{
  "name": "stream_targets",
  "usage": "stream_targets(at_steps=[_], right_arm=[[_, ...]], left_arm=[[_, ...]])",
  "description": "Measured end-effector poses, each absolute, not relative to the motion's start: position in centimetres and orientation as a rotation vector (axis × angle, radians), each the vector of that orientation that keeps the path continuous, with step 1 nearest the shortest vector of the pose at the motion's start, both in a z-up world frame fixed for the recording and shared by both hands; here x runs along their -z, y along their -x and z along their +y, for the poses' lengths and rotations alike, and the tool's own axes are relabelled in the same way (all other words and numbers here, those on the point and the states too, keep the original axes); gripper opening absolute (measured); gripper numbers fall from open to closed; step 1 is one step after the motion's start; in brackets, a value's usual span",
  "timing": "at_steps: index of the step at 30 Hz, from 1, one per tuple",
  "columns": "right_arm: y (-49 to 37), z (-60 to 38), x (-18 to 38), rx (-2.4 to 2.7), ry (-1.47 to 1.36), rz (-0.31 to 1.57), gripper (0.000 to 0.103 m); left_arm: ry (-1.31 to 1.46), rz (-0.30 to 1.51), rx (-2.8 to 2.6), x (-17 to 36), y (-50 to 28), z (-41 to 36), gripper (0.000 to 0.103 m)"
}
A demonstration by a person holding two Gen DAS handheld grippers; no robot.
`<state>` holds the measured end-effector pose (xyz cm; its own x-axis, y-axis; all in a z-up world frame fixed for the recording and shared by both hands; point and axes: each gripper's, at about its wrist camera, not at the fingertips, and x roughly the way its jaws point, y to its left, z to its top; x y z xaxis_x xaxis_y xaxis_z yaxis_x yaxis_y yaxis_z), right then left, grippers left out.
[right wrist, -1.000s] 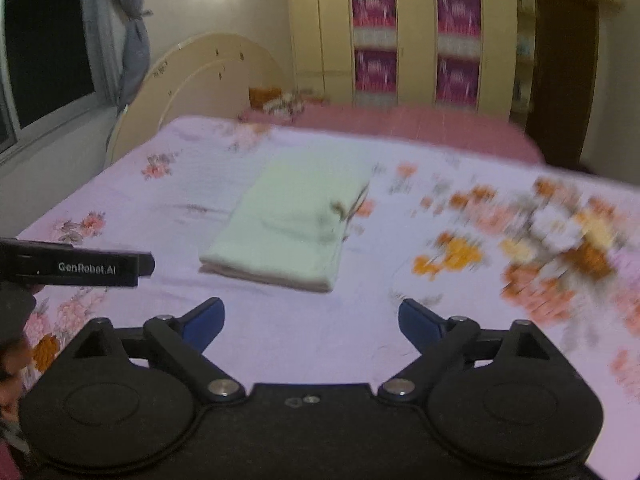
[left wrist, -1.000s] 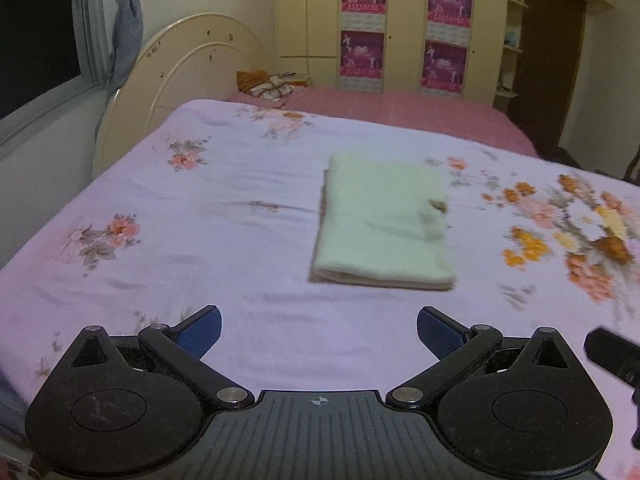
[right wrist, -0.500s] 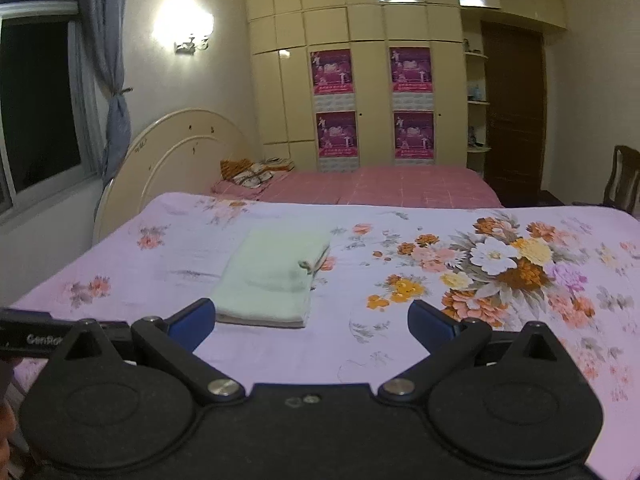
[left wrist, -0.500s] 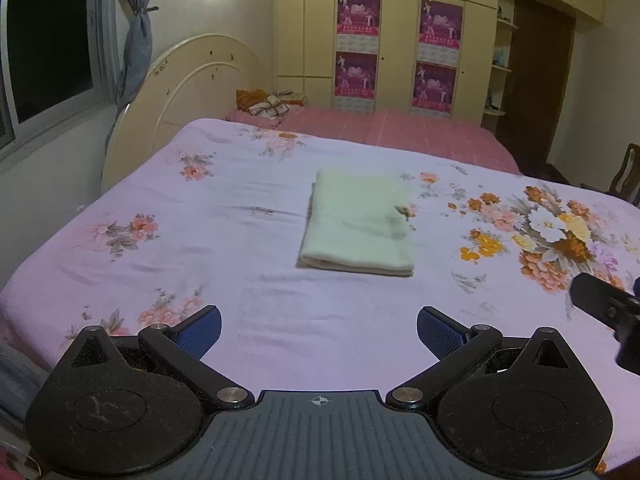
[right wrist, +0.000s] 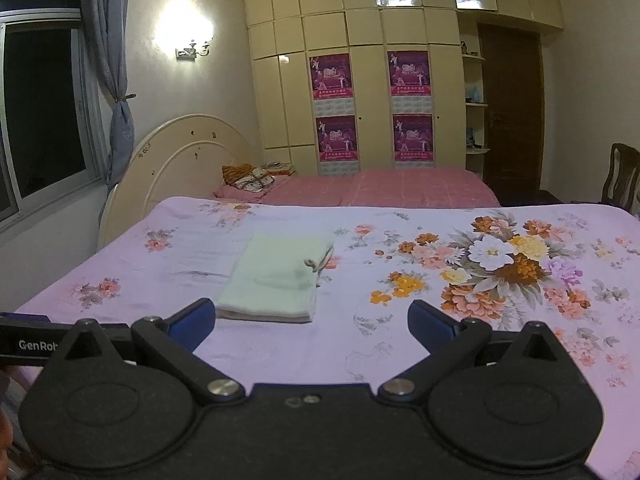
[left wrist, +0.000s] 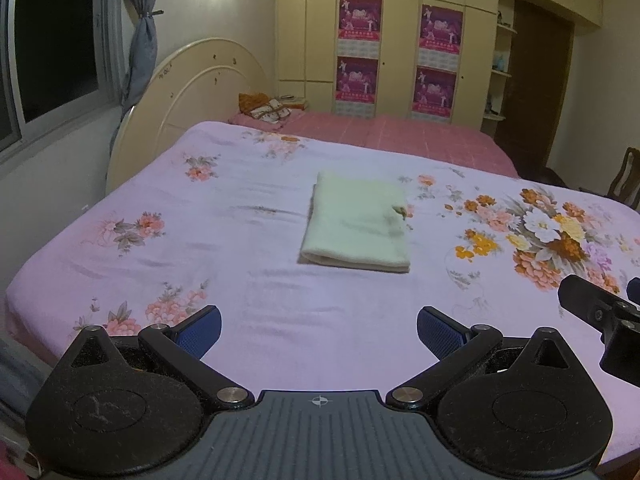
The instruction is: Fold small clothes
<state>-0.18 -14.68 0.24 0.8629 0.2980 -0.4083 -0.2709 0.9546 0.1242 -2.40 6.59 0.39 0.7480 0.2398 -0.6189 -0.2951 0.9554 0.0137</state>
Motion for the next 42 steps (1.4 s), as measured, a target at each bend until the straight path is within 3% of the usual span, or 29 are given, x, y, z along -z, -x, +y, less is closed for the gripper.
stream_targets(at_steps=[42], right_arm=[[-0.8, -12.7, 0.4, -0.305, -0.057, 0.466, 0.102]], left_arm=[[0.091, 0.678, -0.294, -0.2, 1.6, 6.8, 0.103]])
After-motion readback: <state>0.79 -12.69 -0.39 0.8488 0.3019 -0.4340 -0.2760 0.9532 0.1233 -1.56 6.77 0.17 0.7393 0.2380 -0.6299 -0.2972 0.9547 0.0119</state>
